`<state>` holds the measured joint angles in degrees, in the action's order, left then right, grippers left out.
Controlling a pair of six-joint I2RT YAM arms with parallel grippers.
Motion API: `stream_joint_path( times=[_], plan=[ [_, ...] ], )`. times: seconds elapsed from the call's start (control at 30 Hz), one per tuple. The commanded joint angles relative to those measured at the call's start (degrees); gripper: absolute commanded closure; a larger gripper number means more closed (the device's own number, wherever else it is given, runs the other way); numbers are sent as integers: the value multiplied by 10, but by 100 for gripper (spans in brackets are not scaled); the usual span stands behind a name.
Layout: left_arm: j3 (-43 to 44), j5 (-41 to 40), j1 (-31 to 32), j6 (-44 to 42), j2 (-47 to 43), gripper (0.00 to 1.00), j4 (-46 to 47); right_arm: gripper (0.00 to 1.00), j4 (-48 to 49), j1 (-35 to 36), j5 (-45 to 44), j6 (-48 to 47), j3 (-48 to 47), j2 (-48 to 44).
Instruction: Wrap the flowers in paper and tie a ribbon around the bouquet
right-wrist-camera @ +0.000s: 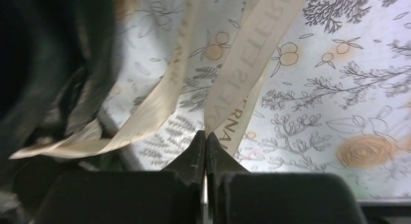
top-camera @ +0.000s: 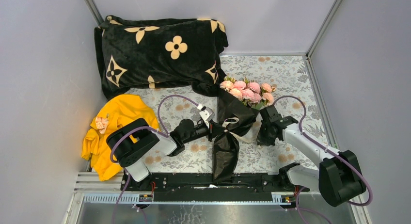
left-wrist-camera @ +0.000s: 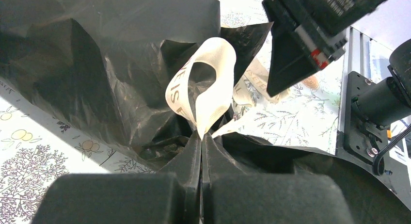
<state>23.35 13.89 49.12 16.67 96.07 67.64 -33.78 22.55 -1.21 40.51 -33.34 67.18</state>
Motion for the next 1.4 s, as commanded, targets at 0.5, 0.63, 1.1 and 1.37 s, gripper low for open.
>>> stream_joint_path(
  times=[0.5,0.63,1.1,1.37],
  plan=[
    [3,258,-12,-188,-17,100,77,100,-39,70,263,-200,-398,-58],
    [5,281,-13,-232,-22,100,52,100,9,70,190,-216,-443,33],
    [1,265,-13,-243,-20,100,37,100,226,169,215,-83,-462,244],
    [-13,213,-14,-207,-27,100,43,31,81,183,136,-155,-539,287]
  ],
)
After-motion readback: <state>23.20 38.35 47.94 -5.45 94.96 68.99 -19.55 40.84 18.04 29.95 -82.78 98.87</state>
